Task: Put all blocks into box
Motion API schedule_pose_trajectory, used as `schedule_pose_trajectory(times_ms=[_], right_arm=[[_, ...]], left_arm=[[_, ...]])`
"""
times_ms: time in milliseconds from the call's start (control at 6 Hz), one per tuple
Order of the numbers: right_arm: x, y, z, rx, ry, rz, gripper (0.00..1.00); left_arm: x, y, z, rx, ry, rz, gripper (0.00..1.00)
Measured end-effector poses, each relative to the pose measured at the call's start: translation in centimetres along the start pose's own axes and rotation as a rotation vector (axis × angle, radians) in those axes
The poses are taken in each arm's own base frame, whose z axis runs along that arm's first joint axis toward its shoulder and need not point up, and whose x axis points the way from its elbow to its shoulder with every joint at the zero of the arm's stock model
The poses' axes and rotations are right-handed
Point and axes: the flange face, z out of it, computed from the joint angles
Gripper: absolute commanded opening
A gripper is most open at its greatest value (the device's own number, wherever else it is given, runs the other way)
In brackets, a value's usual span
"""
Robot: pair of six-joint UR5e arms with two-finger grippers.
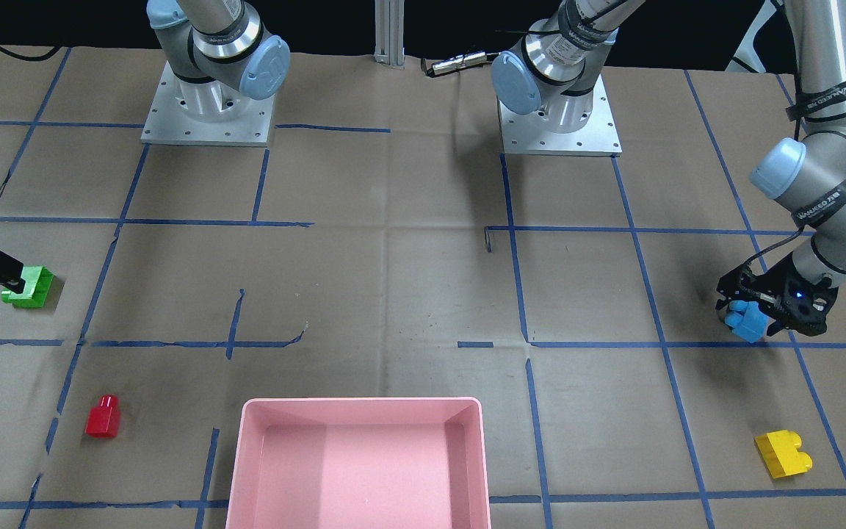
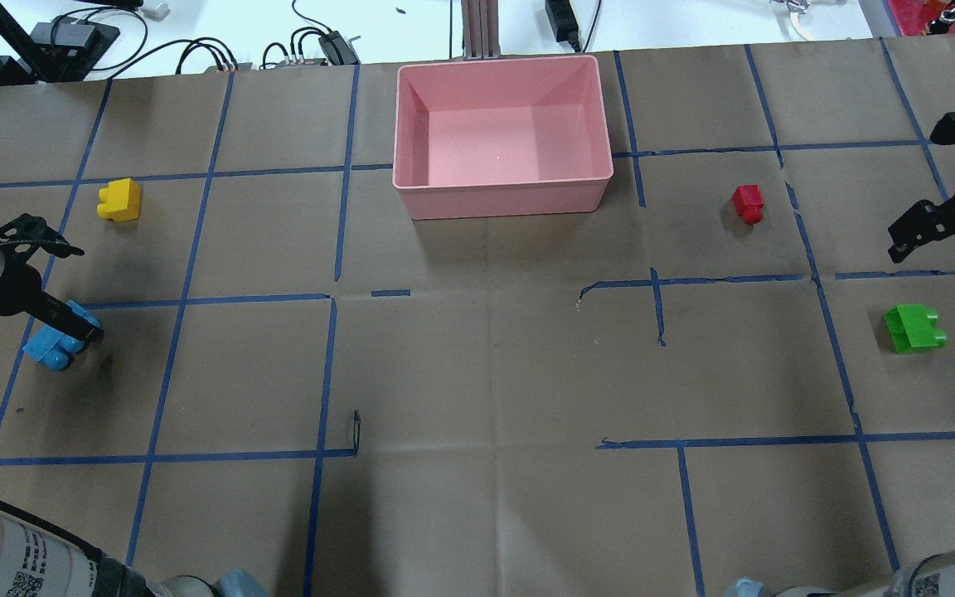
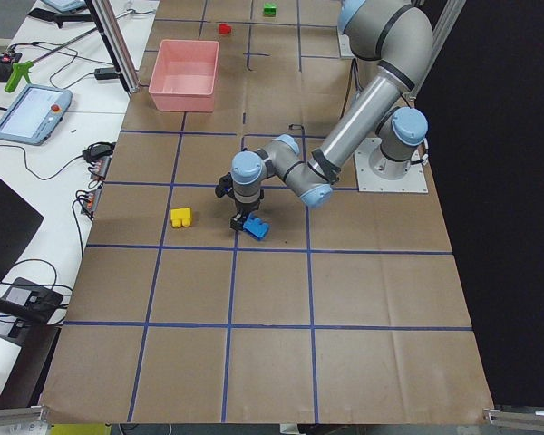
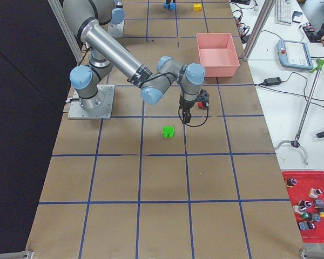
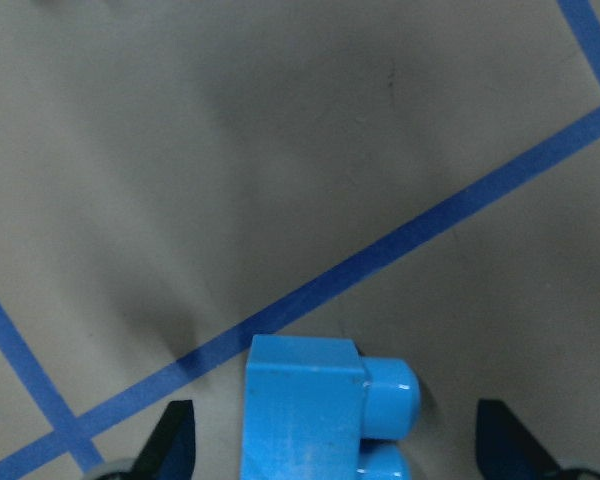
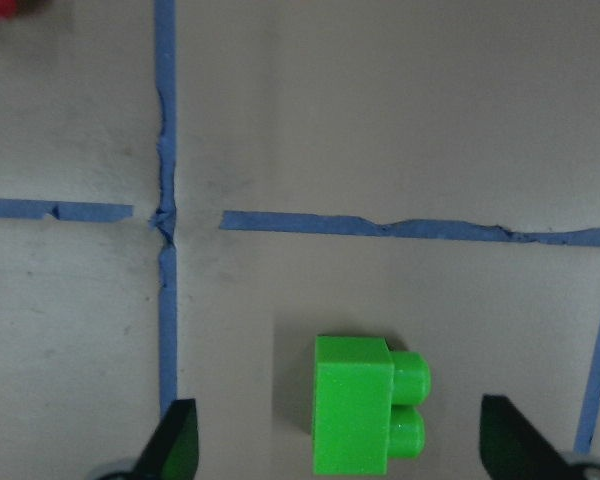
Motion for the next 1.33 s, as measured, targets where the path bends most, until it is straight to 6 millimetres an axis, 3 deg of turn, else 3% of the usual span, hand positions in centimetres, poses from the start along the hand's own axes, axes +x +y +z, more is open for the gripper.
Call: schedule_pose_trajectory(times_ms=[333, 667, 1000, 1333], right_arm=[[1.6, 2.4, 2.7, 0.018, 0.008, 0.007, 1.0], [1.6, 2.8, 4.6, 0.038, 0.029, 0.005, 1.0], [2.0, 2.4, 7.2, 0.028, 0.025, 0.004, 1.0], [1.7, 2.7, 8.6, 0.019, 0.021, 0.003, 1.0]], left_arm=[[-0.9, 2.0, 0.8, -0.004, 0.01, 0.012, 0.99], [-1.2, 2.5, 1.4, -0.004, 0.019, 0.018, 0.99], [-1.1, 2.1, 0.5, 0.0, 0.003, 0.024, 0.97], [-1.0, 1.9, 0.4, 0.003, 0.002, 0.022, 0.82]])
